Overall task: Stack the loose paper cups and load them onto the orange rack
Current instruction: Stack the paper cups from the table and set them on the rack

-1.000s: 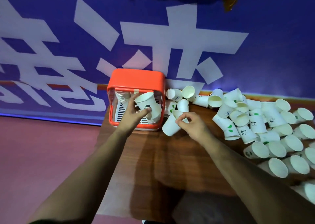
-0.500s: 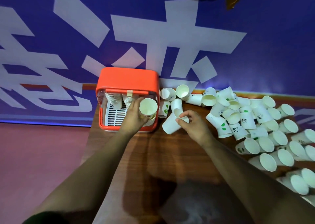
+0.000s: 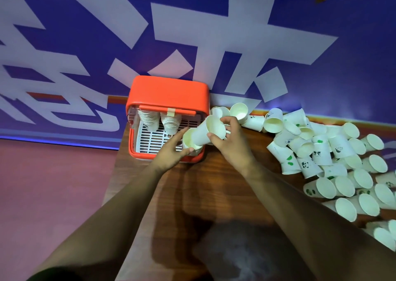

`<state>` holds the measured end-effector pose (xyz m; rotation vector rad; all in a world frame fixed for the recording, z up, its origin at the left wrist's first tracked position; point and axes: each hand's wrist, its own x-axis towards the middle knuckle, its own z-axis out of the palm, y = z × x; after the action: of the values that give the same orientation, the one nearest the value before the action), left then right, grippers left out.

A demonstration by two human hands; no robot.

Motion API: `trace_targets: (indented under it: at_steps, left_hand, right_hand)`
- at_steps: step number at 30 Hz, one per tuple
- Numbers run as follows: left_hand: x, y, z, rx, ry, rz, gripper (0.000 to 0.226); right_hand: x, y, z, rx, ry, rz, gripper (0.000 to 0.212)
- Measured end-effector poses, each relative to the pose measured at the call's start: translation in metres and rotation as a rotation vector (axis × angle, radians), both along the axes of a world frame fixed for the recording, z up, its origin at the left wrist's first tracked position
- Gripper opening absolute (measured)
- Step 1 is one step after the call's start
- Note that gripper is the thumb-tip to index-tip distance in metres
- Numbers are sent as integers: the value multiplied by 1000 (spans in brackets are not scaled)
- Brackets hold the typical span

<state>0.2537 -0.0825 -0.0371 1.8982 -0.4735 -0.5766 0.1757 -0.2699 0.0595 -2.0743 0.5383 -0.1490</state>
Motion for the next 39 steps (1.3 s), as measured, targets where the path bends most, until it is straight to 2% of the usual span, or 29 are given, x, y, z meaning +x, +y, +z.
trace_targets:
  at_steps: [3, 8, 16, 21, 26, 28, 34, 39]
  left_hand:
    - [1, 2, -2, -16, 73, 25, 72]
    - [0, 4, -6, -70, 78, 21, 60]
    - [1, 3, -6, -40, 72, 5, 59]
    - [-1, 6, -4, -40, 95, 16, 56]
    - [-6, 5, -3, 109, 47, 97, 59]
    - [-13, 9, -4, 167, 28, 146, 53]
    - [-47, 15, -4, 330, -20, 142, 29]
    - [-80, -35, 12, 406, -53, 37, 30]
  right_hand:
    - [5, 6, -6, -120, 5, 81, 61]
    - [13, 17, -18, -258, 29, 249, 69]
    - [16, 24, -43, -346, 52, 223, 65]
    - [17, 23, -52, -285, 99, 197, 60]
    - [10, 13, -49, -195, 131, 162, 61]
    - [-1, 2, -47, -202, 177, 118, 58]
    - [-70, -62, -49, -358, 330, 100, 54]
    - [-134, -133, -52, -427, 390, 39, 52]
